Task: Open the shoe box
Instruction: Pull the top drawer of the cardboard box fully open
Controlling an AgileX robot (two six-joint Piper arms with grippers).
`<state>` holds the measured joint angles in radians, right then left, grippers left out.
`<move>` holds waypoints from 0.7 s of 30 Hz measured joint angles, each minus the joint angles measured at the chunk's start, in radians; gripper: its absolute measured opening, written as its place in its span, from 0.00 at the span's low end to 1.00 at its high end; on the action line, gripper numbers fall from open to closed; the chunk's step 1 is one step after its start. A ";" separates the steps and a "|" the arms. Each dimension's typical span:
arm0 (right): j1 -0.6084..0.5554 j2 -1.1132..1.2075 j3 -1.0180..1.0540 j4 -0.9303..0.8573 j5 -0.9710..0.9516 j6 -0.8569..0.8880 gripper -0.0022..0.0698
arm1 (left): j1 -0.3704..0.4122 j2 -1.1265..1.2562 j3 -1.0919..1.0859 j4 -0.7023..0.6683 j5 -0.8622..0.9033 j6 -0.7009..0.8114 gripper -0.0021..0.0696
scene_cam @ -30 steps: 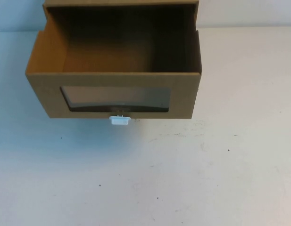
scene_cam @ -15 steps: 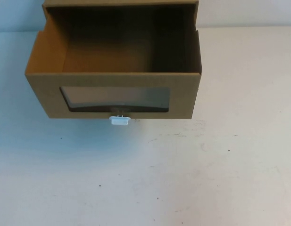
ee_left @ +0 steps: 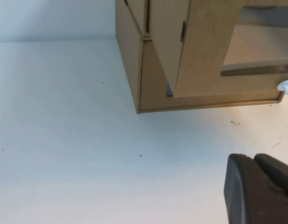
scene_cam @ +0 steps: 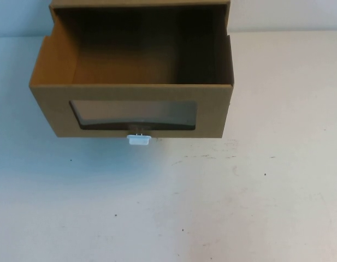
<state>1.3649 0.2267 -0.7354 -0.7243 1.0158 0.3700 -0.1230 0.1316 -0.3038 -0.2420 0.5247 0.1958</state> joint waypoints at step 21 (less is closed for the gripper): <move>0.000 0.000 0.000 0.025 0.000 0.000 0.01 | 0.006 -0.131 0.170 0.203 -0.180 -0.025 0.03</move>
<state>1.3649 0.2267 -0.7354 -0.6998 1.0158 0.3700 -0.1172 0.0004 -0.1335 -0.0391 0.3448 0.1706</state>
